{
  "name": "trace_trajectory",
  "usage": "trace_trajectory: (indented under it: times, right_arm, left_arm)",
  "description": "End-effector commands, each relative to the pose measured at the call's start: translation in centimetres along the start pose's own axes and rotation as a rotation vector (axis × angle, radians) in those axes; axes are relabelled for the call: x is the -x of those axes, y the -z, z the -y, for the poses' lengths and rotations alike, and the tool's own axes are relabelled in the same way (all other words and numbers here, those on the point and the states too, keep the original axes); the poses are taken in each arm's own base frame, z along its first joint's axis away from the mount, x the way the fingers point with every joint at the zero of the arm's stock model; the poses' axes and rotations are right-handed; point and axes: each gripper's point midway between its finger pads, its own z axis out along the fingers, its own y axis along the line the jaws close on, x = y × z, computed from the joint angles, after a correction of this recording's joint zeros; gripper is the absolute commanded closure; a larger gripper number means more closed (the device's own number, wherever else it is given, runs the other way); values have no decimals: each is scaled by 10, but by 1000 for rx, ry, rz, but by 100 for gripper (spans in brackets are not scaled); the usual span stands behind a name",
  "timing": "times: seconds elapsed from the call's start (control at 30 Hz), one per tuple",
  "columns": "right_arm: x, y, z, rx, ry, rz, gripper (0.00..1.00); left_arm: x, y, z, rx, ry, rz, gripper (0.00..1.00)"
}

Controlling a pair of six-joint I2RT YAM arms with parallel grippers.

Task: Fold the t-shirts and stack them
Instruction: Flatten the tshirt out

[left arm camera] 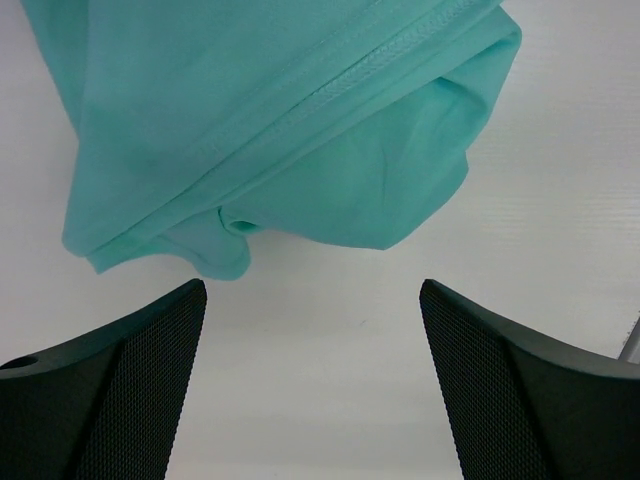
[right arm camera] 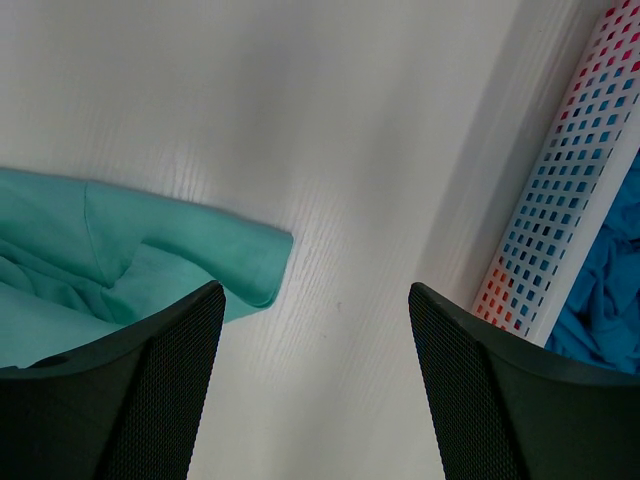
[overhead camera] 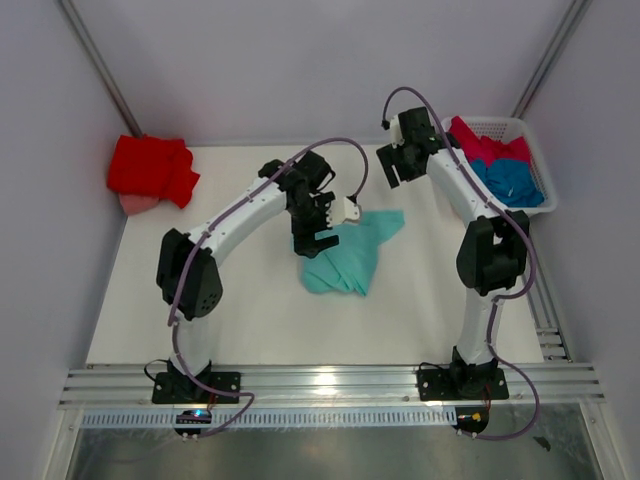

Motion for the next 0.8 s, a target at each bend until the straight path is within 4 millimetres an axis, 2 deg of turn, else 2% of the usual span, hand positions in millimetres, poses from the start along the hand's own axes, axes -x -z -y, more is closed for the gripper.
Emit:
trace_trajectory:
  times: [0.0, 0.03, 0.1, 0.17, 0.23, 0.33, 0.47, 0.63, 0.77]
  right_arm:
    - [39, 18, 12, -36, -34, 119, 22]
    - [39, 18, 20, -81, -39, 116, 22]
    - [40, 20, 27, -121, -38, 121, 21]
    - [32, 17, 29, -138, -29, 102, 21]
    - [26, 17, 28, -128, -31, 88, 21]
    - [16, 11, 18, -91, -35, 60, 21]
    - [11, 6, 12, -68, -38, 42, 21]
    - [23, 10, 21, -103, -42, 74, 21]
    - [41, 29, 34, -152, -64, 137, 21]
  left_arm:
    - [25, 13, -5, 27, -59, 57, 10]
    - [29, 6, -6, 11, 8, 64, 10]
    - [54, 15, -5, -19, 49, 152, 10]
    - [67, 13, 4, -78, 121, 199, 12]
    - [70, 10, 8, -78, 125, 194, 13]
    - [73, 0, 33, -110, 15, 138, 14]
    - [73, 0, 57, -188, -61, 110, 15]
    - [79, -7, 51, -187, -61, 124, 16]
    - [92, -13, 40, -139, -8, 167, 17]
